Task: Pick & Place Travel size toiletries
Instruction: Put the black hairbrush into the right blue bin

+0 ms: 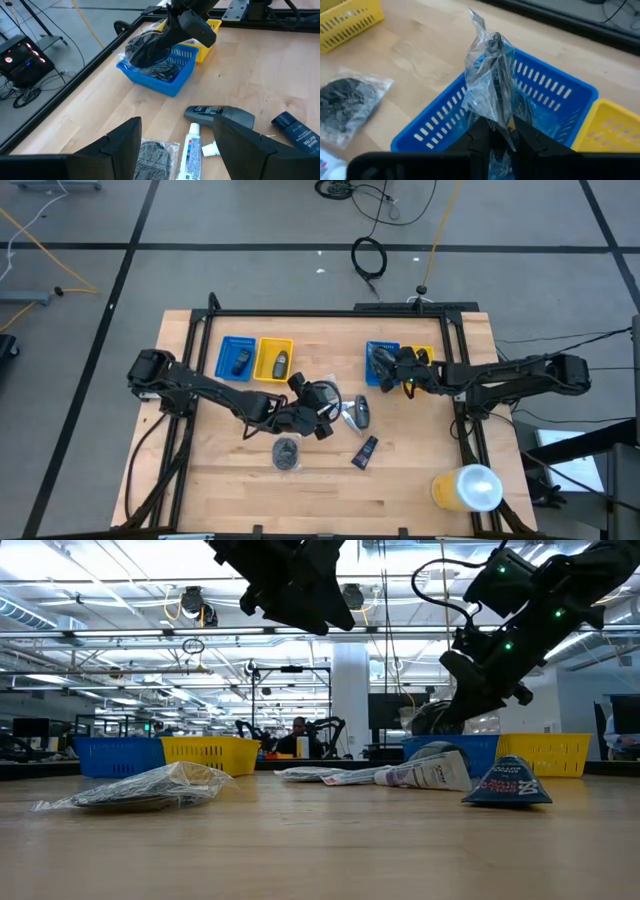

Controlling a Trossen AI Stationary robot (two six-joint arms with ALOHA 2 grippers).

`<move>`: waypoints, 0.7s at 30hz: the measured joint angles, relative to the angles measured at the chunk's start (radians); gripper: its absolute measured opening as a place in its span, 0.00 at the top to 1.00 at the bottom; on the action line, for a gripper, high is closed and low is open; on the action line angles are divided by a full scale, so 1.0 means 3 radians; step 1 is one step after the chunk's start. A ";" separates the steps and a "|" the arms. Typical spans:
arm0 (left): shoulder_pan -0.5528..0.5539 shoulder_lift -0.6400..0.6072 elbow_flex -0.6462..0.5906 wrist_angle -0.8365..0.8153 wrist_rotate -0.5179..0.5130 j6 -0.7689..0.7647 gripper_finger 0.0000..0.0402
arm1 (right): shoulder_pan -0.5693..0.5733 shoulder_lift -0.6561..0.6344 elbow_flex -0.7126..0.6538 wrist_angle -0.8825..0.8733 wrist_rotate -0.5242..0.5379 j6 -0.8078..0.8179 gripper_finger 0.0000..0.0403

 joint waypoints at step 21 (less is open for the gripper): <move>0.0000 0.0000 0.0000 -0.0002 0.0002 0.0000 0.40 | 0.0047 -0.0190 0.0000 -0.0085 -0.0359 -0.0205 0.49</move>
